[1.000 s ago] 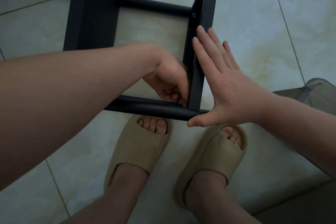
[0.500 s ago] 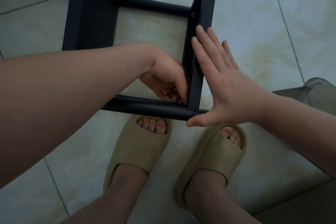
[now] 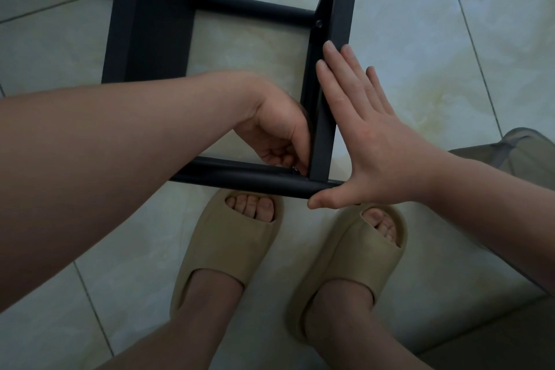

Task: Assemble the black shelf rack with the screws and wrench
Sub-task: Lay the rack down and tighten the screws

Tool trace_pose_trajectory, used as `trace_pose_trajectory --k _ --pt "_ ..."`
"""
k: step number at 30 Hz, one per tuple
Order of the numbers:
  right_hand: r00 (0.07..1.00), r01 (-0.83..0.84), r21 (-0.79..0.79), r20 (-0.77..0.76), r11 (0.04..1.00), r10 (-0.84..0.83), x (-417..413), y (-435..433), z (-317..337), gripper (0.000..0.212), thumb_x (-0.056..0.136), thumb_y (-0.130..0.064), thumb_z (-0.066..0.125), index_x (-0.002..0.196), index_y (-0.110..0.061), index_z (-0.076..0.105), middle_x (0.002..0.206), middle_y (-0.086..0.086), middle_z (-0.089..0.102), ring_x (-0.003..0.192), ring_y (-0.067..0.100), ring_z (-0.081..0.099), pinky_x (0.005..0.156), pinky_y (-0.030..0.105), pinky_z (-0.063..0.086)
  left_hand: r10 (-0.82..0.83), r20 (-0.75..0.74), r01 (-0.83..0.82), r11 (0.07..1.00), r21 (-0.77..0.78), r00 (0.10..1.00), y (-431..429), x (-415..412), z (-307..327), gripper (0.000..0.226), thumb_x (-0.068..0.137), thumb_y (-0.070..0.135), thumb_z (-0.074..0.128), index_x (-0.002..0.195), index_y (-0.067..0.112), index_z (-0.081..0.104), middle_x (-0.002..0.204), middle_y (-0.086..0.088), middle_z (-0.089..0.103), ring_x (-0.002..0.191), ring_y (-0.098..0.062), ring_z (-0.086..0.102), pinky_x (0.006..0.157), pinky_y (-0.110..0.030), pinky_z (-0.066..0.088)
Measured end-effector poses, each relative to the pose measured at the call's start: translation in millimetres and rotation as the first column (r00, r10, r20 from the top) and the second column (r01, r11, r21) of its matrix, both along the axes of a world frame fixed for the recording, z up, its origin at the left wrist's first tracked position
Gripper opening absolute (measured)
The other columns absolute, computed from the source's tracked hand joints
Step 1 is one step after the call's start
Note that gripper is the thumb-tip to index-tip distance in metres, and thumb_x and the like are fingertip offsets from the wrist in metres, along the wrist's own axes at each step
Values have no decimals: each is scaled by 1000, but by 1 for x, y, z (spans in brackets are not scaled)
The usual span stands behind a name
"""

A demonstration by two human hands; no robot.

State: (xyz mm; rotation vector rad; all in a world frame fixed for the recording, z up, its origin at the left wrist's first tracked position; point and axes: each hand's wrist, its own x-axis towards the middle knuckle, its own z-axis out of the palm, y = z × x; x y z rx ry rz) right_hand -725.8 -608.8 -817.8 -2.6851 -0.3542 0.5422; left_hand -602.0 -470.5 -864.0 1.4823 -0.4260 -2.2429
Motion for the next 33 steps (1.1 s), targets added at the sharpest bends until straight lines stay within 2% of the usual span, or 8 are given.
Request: trace_pose_trajectory --k 10,13,15,18,20,24,33 --pt "1000 0 5 10 1000 0 0 0 0 144 66 -89 58 160 -2 -8 168 13 -18 154 28 -23 125 54 -7 9 -10 -9 1000 -8 1000 2 1 2 20 89 -5 58 82 12 67 71 1 64 65 -10 52 66 -20 43" --pt "1000 0 2 8 1000 0 0 0 0 145 66 -88 60 160 -2 -9 168 13 -19 154 28 -23 125 55 -7 9 9 -9 1000 8 1000 4 3 1 17 87 -3 61 94 12 64 80 -1 61 70 -11 52 70 -23 42" --pt "1000 -1 0 8 1000 1 0 -1 0 145 66 -88 60 160 -2 -9 168 13 -19 154 28 -23 125 55 -6 19 27 -20 999 39 999 5 4 1 17 85 5 64 99 15 66 86 1 65 71 -10 52 70 -24 41" --pt "1000 -5 -6 7 1000 5 0 -1 0 145 66 -89 59 160 -2 -10 168 13 -20 154 28 -24 125 56 -5 -15 43 13 999 47 999 4 4 2 11 84 15 67 94 19 72 91 3 69 69 -10 53 73 -25 42" --pt "1000 -6 -9 6 1000 7 0 -1 0 145 66 -89 58 160 -2 -10 168 12 -20 154 28 -24 125 56 -6 -45 45 43 999 28 998 1 2 2 9 88 11 65 89 18 71 88 1 69 67 -10 53 72 -25 42" --pt "1000 -3 -3 5 1000 3 0 0 0 145 66 -89 59 160 -3 -10 168 13 -19 154 27 -24 125 55 -6 -42 51 41 999 12 998 -2 1 0 22 90 4 63 75 17 70 73 2 67 62 -8 50 62 -19 42" --pt "1000 -5 -1 9 1000 5 0 0 -1 145 66 -89 59 160 -2 -8 168 13 -18 154 28 -22 125 57 -4 12 16 -12 1000 -8 1000 2 1 0 22 89 -4 61 78 13 69 70 1 67 63 -8 52 64 -19 42"
